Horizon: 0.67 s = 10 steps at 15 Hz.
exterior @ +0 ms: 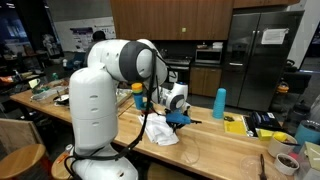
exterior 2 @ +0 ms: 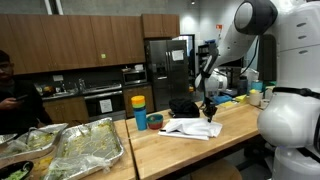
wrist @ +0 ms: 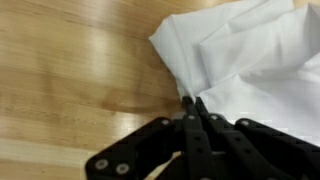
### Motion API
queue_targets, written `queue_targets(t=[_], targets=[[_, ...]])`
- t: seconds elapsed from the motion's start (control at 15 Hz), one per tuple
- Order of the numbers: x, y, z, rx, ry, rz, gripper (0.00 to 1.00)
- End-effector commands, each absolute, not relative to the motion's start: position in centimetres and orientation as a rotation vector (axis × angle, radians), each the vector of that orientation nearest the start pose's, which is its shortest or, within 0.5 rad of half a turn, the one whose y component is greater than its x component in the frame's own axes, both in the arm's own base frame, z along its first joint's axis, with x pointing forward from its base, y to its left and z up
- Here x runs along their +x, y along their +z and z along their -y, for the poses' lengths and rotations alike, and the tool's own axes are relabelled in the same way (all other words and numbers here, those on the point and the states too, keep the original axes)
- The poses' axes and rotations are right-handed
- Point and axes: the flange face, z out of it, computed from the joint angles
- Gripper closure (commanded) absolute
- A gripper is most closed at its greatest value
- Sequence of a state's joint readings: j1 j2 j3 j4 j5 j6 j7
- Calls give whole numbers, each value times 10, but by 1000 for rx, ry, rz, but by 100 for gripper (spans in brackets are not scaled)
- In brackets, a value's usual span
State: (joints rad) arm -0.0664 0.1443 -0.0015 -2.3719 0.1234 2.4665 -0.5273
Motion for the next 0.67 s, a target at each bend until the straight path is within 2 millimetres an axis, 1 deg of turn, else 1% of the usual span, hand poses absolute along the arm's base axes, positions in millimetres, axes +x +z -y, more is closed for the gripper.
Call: queue_targets(t=[0.0, 0.07, 0.2, 0.33, 0.47, 0.6], targets=[[502, 261, 73, -3014, 17, 446, 99], [504, 266, 89, -3009, 0, 389, 99], [502, 267, 118, -2991, -28, 267, 99], [504, 274, 145, -2983, -63, 174, 99], [504, 282, 166, -2972, -102, 92, 99], [505, 286, 182, -2965, -132, 27, 99]])
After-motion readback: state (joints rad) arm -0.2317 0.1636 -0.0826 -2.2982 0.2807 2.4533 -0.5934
